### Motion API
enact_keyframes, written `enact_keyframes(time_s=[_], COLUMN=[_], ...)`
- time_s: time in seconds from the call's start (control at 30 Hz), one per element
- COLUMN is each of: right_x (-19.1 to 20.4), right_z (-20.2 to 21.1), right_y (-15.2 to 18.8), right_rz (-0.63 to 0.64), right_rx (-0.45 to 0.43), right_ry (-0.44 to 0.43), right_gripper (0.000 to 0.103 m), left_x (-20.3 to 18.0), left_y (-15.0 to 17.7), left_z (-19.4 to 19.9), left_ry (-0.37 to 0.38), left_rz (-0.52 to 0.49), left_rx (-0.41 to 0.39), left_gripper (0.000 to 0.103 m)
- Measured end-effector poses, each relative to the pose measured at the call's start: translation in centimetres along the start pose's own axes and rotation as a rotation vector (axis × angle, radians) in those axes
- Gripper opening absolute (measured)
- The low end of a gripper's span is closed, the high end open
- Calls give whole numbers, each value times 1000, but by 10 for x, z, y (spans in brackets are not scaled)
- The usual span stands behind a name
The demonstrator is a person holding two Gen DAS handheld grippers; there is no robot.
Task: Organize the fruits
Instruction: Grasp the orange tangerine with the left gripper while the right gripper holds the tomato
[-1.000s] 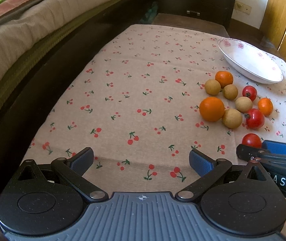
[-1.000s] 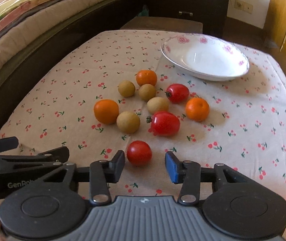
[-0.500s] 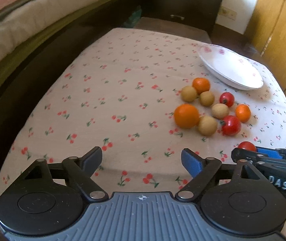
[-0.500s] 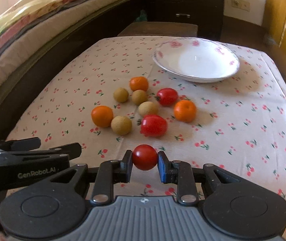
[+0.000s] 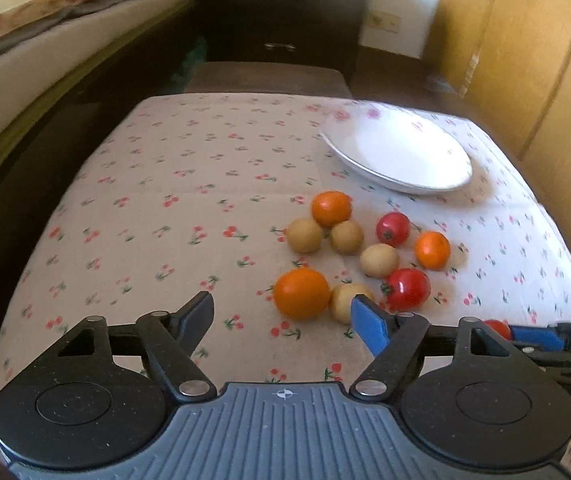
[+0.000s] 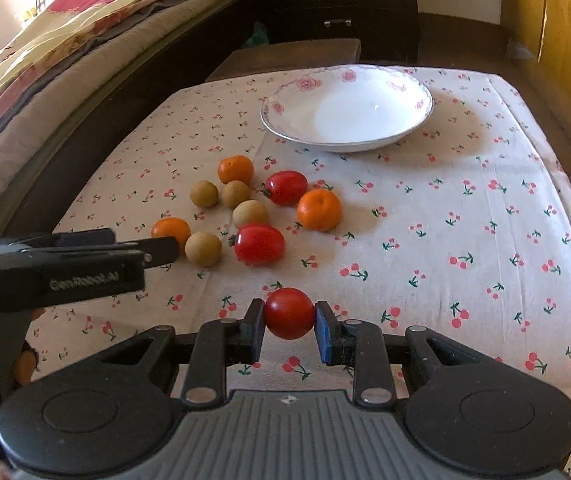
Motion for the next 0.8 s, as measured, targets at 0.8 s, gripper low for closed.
enact_keyframes(time_s=[0.8], right_x=[4], right_z=[-7], right_y=[4], right_rz=[-34], right_rx=[34], right_ry=[-51], right_gripper=[28], left_x=[-33], left_y=[20], left_z=[-3], left_ry=[222], left_rz=[-303], left_rx=[81], left_gripper=[78])
Point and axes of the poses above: each gripper's, at about its wrist camera, not at the fingertips, and z roughly against the way its jaws point, x to its left, y to its underside, the point moved 9 cm from there along -z, roughly the way its jaws point, and after that the axes turned 7 degrees about -y, right-handed, at the moved point
